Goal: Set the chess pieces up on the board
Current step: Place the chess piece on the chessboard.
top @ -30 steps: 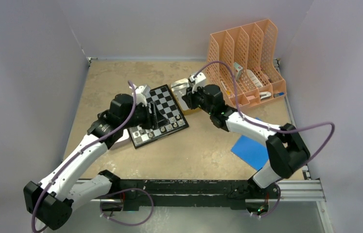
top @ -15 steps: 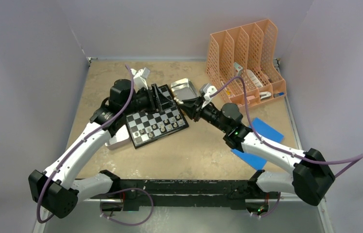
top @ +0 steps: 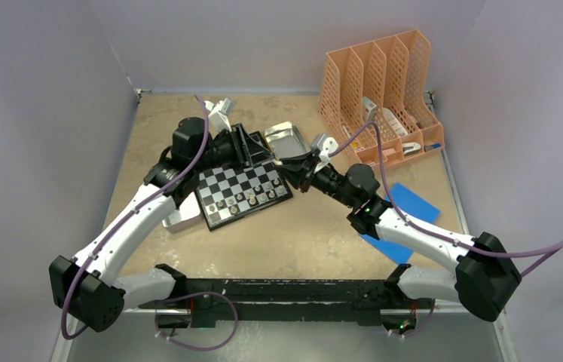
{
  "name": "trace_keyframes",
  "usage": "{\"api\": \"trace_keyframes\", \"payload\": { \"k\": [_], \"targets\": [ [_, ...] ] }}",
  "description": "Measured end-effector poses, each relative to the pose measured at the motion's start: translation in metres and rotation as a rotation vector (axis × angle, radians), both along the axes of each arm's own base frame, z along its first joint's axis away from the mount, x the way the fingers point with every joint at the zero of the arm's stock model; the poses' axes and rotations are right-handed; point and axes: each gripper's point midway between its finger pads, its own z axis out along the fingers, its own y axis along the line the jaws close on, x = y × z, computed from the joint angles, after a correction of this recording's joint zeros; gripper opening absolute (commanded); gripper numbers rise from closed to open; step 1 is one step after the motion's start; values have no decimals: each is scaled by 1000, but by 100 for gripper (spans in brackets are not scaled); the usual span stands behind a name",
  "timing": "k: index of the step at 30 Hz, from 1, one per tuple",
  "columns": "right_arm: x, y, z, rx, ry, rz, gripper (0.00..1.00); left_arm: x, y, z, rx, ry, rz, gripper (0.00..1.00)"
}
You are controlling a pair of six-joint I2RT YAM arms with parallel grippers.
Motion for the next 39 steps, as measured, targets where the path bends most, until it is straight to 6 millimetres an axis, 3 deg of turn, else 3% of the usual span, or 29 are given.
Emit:
{"api": "trace_keyframes", "payload": {
  "k": [6,13,16,19,23,26,28,35,39],
  "targets": [
    [-1,1,0,1,-2,5,13,1,0,3,-4,-12,-2,13],
    [0,1,-1,-1,1,3,17,0,-1,3,1,-19,-9,6],
    [0,1,-1,0,2,-2,27,0,0,3,4,-26,-14,5],
    [1,1,-1,2,8,-9,42,-1,1,3,10,-38,-17,4],
    [5,0,-3,9,29,-34,65,-4,7,2,38,-64,-9,4],
    [9,-3,-4,24,54,-62,90,-5,16,-2,81,-92,20,5],
    [13,-5,-5,42,90,-93,97,-6,23,-9,117,-100,45,5],
    [31,-21,-25,67,243,-246,99,-6,46,-43,255,-75,123,5],
    [39,-29,-36,69,296,-318,99,-9,48,-60,344,-65,159,5]
  ]
}}
